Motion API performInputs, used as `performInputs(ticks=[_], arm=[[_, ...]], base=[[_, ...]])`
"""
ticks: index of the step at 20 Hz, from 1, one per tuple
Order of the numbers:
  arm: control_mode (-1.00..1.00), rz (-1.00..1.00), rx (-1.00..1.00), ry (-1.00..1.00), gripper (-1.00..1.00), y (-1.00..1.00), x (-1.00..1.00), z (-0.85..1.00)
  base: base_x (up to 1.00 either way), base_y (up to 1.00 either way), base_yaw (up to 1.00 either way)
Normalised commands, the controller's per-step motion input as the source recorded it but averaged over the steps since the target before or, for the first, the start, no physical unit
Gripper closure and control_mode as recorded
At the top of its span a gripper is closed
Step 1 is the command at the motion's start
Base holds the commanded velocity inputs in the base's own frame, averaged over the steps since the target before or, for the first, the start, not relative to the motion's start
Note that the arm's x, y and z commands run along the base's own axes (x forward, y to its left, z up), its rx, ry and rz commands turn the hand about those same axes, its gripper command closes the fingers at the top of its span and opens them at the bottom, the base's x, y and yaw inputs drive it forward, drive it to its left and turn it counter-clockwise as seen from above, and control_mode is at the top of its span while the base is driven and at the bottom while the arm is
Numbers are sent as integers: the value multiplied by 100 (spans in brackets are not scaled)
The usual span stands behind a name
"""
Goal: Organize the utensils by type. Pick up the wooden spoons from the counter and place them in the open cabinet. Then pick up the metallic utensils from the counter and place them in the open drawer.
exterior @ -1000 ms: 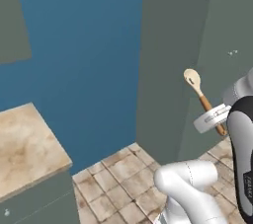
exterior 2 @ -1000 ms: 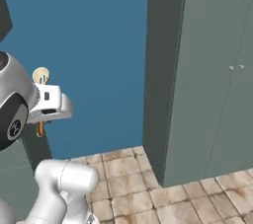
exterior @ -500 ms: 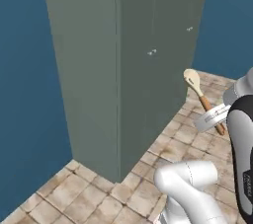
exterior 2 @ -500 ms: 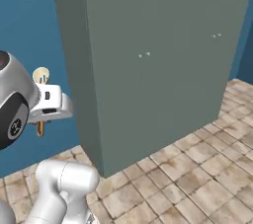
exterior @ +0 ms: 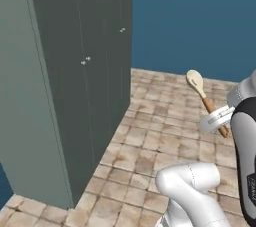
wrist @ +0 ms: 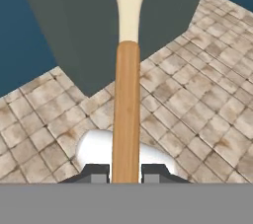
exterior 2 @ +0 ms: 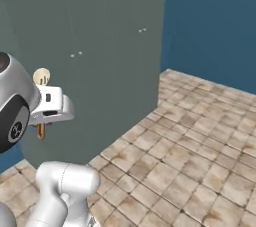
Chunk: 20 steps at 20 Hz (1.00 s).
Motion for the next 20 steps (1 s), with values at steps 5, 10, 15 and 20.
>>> performInputs(ticks=[5, 10, 15, 20], arm=[[100, 0, 0, 0, 100, 0, 0, 0], [100, 0, 0, 0, 100, 0, 0, 0], [100, 0, 0, 0, 100, 0, 0, 0], [100, 0, 0, 0, 100, 0, 0, 0]], base=[[22, -37, -39], [62, -3, -49], [69, 0, -64], [69, 4, -66]])
